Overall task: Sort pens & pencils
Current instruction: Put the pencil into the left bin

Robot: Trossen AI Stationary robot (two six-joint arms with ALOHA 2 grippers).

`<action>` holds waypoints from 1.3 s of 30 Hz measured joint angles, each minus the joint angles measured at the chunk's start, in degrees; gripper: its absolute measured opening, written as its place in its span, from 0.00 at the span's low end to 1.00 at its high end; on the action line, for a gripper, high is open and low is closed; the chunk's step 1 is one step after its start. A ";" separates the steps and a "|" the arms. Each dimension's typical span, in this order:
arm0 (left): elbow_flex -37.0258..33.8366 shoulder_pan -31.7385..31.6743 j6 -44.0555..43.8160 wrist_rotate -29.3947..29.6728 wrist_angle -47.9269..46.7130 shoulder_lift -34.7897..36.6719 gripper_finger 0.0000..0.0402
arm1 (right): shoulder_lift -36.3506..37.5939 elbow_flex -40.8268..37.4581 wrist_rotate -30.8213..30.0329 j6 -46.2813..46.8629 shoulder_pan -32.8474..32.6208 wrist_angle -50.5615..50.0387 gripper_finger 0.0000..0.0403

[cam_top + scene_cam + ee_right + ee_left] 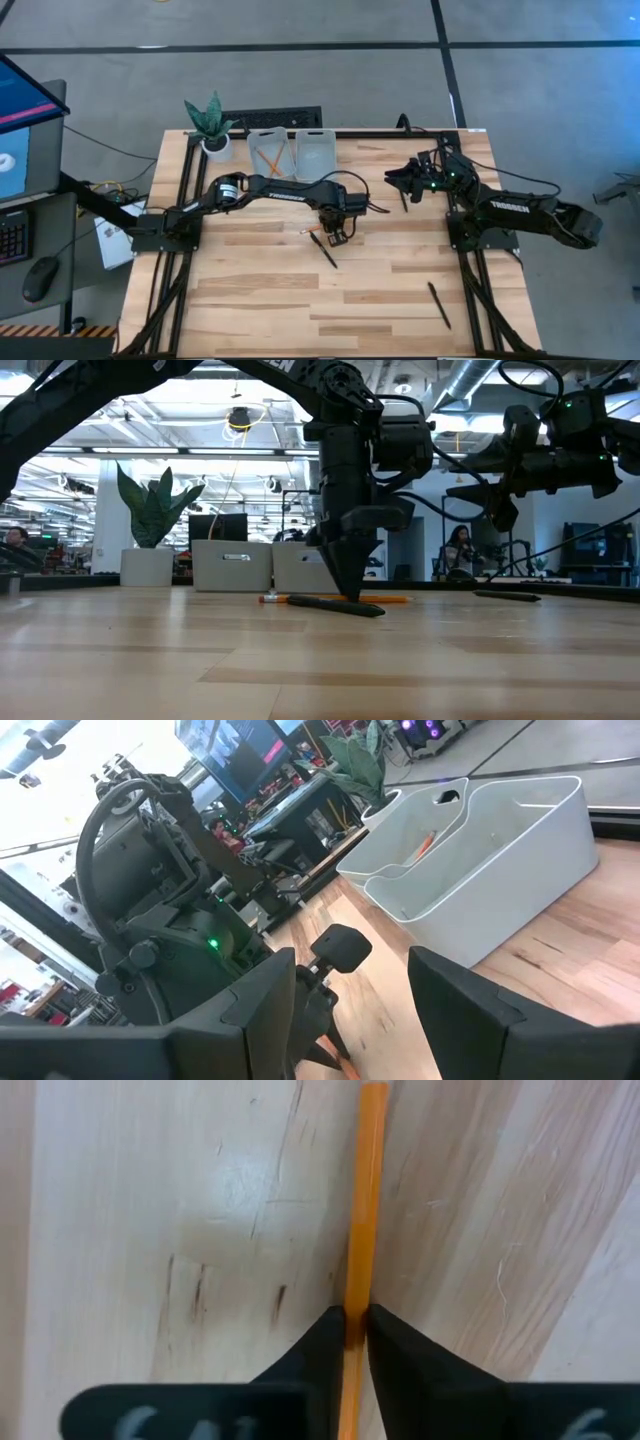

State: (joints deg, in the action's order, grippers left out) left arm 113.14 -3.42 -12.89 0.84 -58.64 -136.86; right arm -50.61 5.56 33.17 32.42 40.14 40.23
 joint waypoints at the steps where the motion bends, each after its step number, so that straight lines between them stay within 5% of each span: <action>1: 0.00 0.00 0.34 0.00 0.02 0.00 0.07 | 0.00 0.00 0.00 0.00 0.00 0.00 0.54; 39: 0.20 -0.31 7.27 -0.23 -1.67 0.50 0.06 | 0.00 0.00 -0.08 -1.48 -0.02 0.00 0.54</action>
State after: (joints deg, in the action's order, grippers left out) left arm 113.34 -3.73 -5.63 0.61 -60.32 -136.36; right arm -50.61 5.56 33.09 30.95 40.12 40.23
